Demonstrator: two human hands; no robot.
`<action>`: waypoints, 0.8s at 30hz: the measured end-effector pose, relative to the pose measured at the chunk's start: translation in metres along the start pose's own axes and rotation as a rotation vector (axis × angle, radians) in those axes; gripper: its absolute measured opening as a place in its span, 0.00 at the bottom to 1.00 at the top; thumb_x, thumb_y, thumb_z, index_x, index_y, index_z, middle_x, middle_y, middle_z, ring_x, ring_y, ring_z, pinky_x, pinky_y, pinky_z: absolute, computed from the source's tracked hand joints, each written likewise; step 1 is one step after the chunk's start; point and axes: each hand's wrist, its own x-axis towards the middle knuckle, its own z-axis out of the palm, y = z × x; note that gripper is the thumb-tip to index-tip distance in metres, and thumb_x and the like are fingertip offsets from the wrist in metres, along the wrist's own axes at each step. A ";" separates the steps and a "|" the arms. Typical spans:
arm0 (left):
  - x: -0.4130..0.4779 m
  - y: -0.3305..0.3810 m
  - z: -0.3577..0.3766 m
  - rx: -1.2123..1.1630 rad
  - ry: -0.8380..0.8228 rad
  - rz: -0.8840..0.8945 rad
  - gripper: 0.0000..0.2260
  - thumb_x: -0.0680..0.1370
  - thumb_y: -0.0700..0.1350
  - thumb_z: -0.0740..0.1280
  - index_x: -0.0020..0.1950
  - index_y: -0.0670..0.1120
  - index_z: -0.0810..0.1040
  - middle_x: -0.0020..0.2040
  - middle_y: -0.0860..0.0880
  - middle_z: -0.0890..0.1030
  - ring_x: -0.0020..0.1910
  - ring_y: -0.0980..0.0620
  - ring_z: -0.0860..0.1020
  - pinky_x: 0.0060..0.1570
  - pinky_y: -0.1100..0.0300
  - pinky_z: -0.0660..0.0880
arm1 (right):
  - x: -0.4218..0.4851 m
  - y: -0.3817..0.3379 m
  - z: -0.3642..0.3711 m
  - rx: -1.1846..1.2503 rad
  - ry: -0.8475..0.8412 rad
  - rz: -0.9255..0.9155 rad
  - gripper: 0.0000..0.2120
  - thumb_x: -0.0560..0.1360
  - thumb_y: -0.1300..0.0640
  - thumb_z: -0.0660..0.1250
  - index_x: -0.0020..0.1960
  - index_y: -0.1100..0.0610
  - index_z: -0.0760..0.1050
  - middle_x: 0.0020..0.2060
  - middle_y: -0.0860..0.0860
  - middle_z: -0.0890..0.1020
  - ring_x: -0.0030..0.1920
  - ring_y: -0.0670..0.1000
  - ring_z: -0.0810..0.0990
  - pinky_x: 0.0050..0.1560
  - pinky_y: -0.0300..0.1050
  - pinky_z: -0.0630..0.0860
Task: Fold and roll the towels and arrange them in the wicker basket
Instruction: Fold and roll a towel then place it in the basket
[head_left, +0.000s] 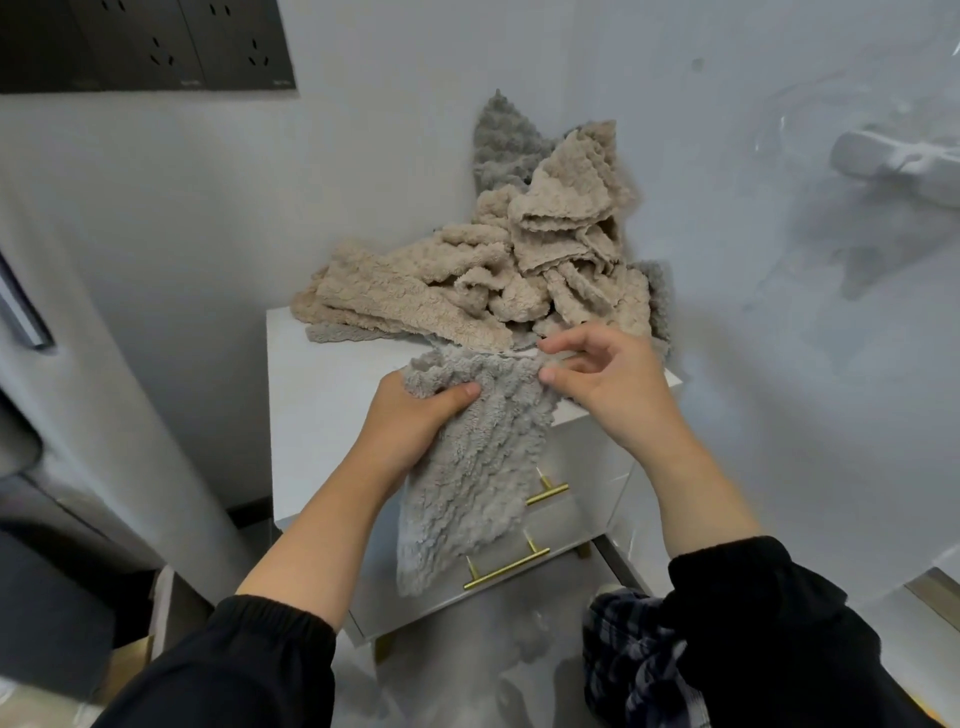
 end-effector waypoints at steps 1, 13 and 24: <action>-0.001 0.001 0.000 0.001 -0.006 0.004 0.03 0.73 0.41 0.72 0.44 0.47 0.80 0.36 0.53 0.84 0.37 0.55 0.82 0.39 0.63 0.77 | 0.000 0.001 0.000 -0.007 -0.004 0.011 0.12 0.68 0.68 0.74 0.41 0.52 0.78 0.50 0.51 0.82 0.35 0.45 0.78 0.42 0.38 0.78; -0.004 0.005 -0.004 -0.027 -0.004 -0.018 0.09 0.73 0.41 0.73 0.52 0.44 0.80 0.44 0.48 0.85 0.43 0.50 0.84 0.44 0.58 0.79 | 0.002 0.001 -0.001 0.027 -0.028 0.019 0.12 0.68 0.69 0.74 0.43 0.55 0.76 0.50 0.52 0.82 0.38 0.48 0.78 0.39 0.34 0.78; -0.002 0.005 -0.003 0.001 -0.006 -0.007 0.10 0.72 0.39 0.73 0.52 0.41 0.80 0.35 0.55 0.83 0.35 0.58 0.82 0.35 0.68 0.74 | 0.006 0.008 -0.004 0.182 -0.027 0.110 0.09 0.69 0.68 0.73 0.42 0.58 0.76 0.33 0.53 0.78 0.25 0.39 0.75 0.26 0.30 0.70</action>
